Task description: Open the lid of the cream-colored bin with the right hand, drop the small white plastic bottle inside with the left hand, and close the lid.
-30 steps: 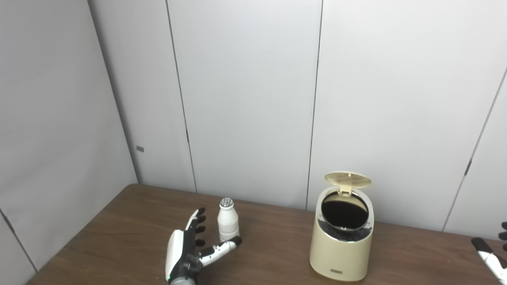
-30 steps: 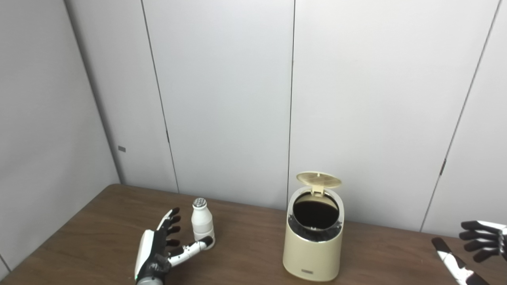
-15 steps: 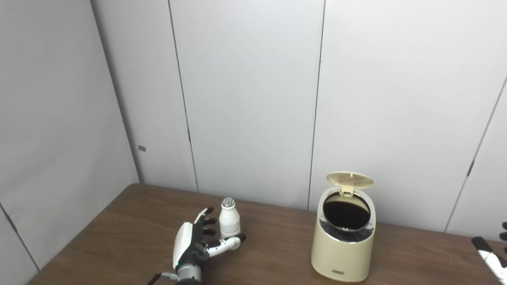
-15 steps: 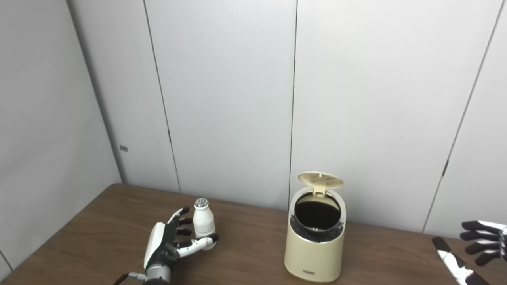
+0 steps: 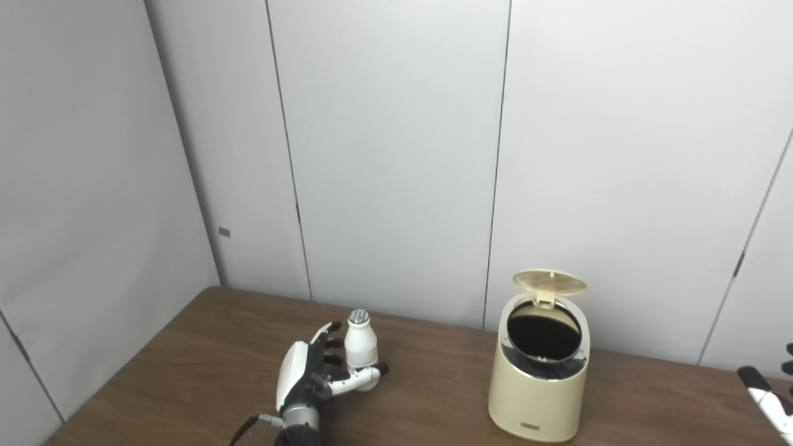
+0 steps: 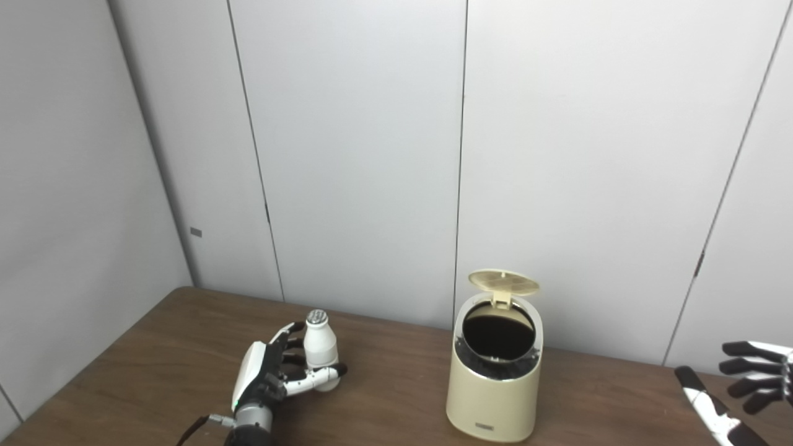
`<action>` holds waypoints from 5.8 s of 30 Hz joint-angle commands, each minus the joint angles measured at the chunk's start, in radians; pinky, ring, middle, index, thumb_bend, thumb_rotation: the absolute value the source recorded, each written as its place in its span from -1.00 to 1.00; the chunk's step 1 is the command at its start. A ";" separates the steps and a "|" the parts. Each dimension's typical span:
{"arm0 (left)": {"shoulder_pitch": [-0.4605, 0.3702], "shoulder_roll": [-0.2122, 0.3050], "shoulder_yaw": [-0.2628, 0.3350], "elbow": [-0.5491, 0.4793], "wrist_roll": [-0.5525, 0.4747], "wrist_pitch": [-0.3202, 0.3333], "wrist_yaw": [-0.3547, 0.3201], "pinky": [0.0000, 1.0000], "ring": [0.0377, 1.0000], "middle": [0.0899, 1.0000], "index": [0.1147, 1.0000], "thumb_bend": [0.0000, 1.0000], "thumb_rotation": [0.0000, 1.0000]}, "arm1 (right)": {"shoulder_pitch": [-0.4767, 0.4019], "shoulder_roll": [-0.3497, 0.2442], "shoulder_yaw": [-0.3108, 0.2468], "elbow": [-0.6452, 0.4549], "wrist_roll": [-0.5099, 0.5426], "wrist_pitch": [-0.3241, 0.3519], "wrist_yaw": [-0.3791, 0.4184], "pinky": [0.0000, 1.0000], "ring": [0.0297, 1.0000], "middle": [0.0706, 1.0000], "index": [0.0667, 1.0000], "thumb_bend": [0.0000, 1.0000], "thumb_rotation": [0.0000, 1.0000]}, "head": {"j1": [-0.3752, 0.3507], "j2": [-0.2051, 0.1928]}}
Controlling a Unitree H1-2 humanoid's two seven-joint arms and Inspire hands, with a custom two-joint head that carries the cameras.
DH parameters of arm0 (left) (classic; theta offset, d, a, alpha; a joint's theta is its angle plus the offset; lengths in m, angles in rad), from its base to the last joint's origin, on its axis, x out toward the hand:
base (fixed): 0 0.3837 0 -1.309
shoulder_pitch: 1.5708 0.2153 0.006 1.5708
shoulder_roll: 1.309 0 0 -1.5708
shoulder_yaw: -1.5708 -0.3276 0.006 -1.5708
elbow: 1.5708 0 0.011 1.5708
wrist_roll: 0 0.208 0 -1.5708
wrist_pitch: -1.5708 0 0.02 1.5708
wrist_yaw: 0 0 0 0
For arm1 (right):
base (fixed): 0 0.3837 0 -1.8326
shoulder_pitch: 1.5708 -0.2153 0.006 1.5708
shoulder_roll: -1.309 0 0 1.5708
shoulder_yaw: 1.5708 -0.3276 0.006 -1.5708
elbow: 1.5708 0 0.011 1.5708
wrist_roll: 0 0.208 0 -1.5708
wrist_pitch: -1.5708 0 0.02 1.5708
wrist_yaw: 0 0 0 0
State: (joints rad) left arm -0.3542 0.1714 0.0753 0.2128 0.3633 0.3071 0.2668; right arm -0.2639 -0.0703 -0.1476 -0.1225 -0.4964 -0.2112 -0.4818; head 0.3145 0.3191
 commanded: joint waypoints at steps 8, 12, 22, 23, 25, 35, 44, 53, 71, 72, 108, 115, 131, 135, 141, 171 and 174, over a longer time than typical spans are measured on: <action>-0.057 -0.057 0.036 0.130 -0.002 -0.368 0.251 -0.18 -0.10 -0.10 -0.06 0.53 -0.97 | -0.025 0.007 0.004 -0.069 -0.018 0.016 0.010 -0.66 -0.46 -0.32 -0.10 -0.04 -0.69 | -0.005 0.000; -0.065 -0.069 0.045 0.156 -0.001 -0.454 0.318 -0.36 -0.20 -0.18 -0.13 0.04 -1.00 | -0.025 0.010 0.004 -0.076 -0.022 0.014 0.012 -0.64 -0.44 -0.31 -0.10 -0.04 -0.69 | -0.010 0.001; -0.062 -0.068 0.051 0.147 -0.005 -0.474 0.337 -0.49 -0.31 -0.19 -0.05 -0.01 -1.00 | -0.029 0.020 0.006 -0.089 -0.024 0.019 0.013 -0.68 -0.51 -0.43 -0.10 -0.04 -0.70 | -0.012 -0.002; -0.061 -0.069 0.051 0.146 -0.008 -0.476 0.336 -0.48 -0.31 -0.18 -0.05 -0.01 -1.00 | -0.030 0.022 0.005 -0.090 -0.022 0.021 0.013 -0.69 -0.54 -0.44 -0.10 -0.04 -0.70 | -0.012 -0.002; -0.059 -0.067 0.049 0.144 -0.001 -0.482 0.341 -0.49 -0.32 -0.18 -0.05 -0.01 -1.00 | -0.029 0.024 0.006 -0.095 -0.025 0.030 0.017 -0.71 -0.55 -0.40 -0.10 -0.04 -0.70 | -0.012 -0.002; -0.049 -0.074 0.038 0.074 -0.001 -0.508 0.329 -0.47 -0.29 -0.22 -0.10 0.00 -1.00 | -0.028 0.032 0.015 -0.110 -0.038 0.052 0.015 -0.70 -0.56 -0.48 -0.10 -0.04 -0.70 | -0.028 -0.001; -0.019 -0.073 -0.006 -0.082 -0.032 -0.605 0.234 -0.39 -0.24 -0.20 -0.09 0.00 -1.00 | -0.018 0.043 0.031 -0.072 -0.021 0.001 -0.006 -0.33 -0.07 0.01 -0.09 -0.04 -0.71 | -0.163 0.000; -0.034 -0.085 -0.035 -0.193 -0.138 -0.702 0.092 -0.43 -0.30 -0.13 -0.07 0.00 -1.00 | -0.028 0.022 0.036 0.121 -0.079 -0.131 -0.121 -0.10 0.12 0.18 -0.09 -0.03 -0.71 | -0.301 -0.002; -0.142 -0.199 -0.100 -0.115 -0.062 -0.738 0.040 -0.36 -0.21 -0.14 -0.10 0.00 -1.00 | -0.037 0.029 0.070 0.155 -0.114 -0.128 -0.184 -0.06 0.17 0.21 -0.08 -0.03 -0.71 | -0.338 -0.004; -0.148 -0.201 -0.101 -0.100 -0.057 -0.748 0.044 -0.39 -0.24 -0.15 -0.09 0.00 -1.00 | -0.037 0.030 0.071 0.153 -0.116 -0.125 -0.186 -0.06 0.17 0.21 -0.08 -0.03 -0.71 | -0.341 -0.004; -0.436 -0.065 -0.501 0.488 -0.041 -0.777 0.525 -0.37 -0.24 -0.15 -0.08 0.00 -1.00 | -0.022 0.065 0.071 0.115 -0.117 -0.126 -0.204 0.00 0.20 0.23 -0.08 -0.03 -0.71 | -0.388 0.002; -0.458 -0.057 -0.551 0.531 -0.021 -0.777 0.574 -0.38 -0.25 -0.14 -0.09 0.00 -1.00 | -0.025 0.066 0.072 0.118 -0.109 -0.133 -0.201 -0.01 0.20 0.23 -0.08 -0.03 -0.71 | -0.388 0.001; -0.430 -0.032 -0.573 0.482 -0.081 -0.777 0.440 -0.17 -0.07 -0.08 -0.11 0.96 -0.36 | -0.029 0.066 0.071 0.120 -0.129 -0.126 -0.210 -0.01 0.18 0.22 -0.08 -0.03 -0.71 | -0.387 0.003; -0.430 -0.028 -0.580 0.487 -0.064 -0.777 0.442 -0.16 -0.06 -0.06 -0.09 1.00 -0.16 | -0.032 0.069 0.070 0.121 -0.133 -0.118 -0.213 -0.03 0.17 0.22 -0.08 -0.03 -0.71 | -0.387 0.003; -0.429 -0.023 -0.586 0.490 -0.035 -0.777 0.437 -0.09 0.00 -0.01 -0.01 1.00 0.02 | -0.034 0.062 0.074 0.122 -0.154 -0.124 -0.225 -0.05 0.16 0.21 -0.08 -0.03 -0.71 | -0.386 0.002; -0.122 -0.013 -0.336 -0.088 -0.245 -0.777 0.449 -0.17 -0.13 -0.14 -0.15 0.01 -1.00 | -0.042 0.049 0.075 0.131 -0.153 -0.136 -0.238 -0.23 0.03 0.11 -0.08 -0.03 -0.71 | -0.380 -0.002; -0.057 -0.005 -0.262 -0.149 -0.268 -0.777 0.398 -0.06 -0.05 -0.09 -0.20 0.01 -1.00 | -0.045 0.039 0.076 0.142 -0.137 -0.148 -0.230 -0.18 0.07 0.14 -0.08 -0.03 -0.71 | -0.371 -0.005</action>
State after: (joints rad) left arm -0.3886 0.1524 -0.2072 0.1062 0.1016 -0.4507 0.6908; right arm -0.2679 -0.0231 -0.0721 0.0391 -0.6381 -0.3197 -0.7055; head -0.0568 0.3145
